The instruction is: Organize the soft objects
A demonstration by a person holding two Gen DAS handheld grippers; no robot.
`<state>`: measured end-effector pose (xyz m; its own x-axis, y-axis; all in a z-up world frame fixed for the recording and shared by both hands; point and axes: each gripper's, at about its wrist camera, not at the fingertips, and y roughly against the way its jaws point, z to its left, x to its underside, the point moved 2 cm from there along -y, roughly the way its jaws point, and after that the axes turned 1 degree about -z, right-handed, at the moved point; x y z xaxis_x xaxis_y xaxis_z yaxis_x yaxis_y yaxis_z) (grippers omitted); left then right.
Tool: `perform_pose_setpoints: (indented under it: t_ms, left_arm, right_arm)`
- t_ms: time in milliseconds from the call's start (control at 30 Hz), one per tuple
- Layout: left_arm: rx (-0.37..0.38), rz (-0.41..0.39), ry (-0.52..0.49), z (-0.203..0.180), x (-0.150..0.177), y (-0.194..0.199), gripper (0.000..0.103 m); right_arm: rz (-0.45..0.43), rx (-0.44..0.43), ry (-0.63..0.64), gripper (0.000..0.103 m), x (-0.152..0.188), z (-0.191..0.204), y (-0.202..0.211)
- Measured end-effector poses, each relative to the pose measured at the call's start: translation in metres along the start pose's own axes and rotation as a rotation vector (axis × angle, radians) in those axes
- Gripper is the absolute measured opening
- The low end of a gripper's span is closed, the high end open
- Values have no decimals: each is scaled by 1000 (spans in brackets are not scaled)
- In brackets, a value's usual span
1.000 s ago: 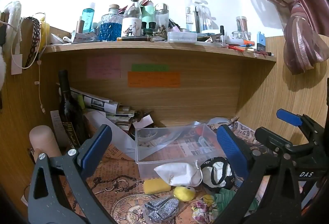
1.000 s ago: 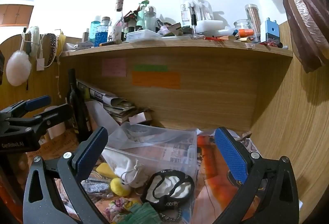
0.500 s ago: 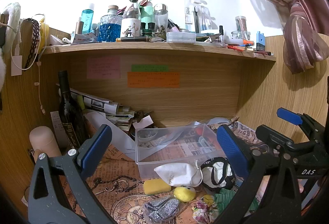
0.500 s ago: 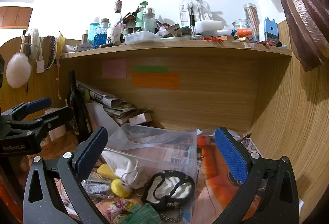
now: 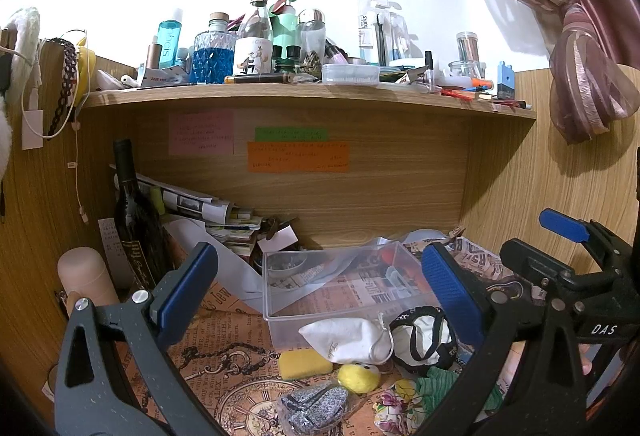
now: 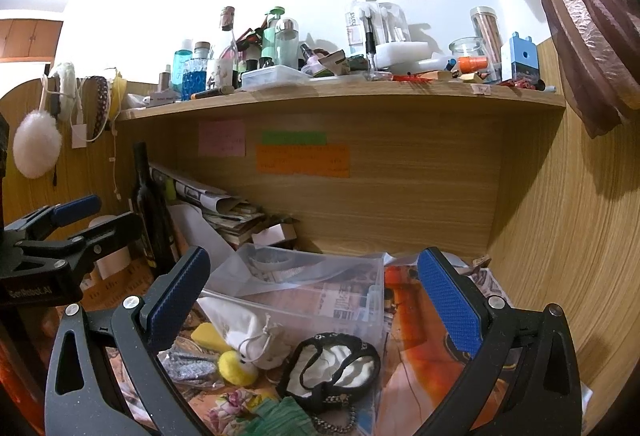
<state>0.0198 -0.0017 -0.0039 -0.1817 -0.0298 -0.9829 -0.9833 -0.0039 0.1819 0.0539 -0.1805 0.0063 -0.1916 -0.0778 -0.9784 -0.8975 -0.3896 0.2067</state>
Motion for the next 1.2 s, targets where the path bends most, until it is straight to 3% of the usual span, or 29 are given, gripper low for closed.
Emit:
perform_pose_setpoints:
  t_ms: [1200]
  left_arm:
    - [-5,-8,-4,-1,-4,1,103]
  right_arm:
    - [-9,0,-3,103,-1,1,1]
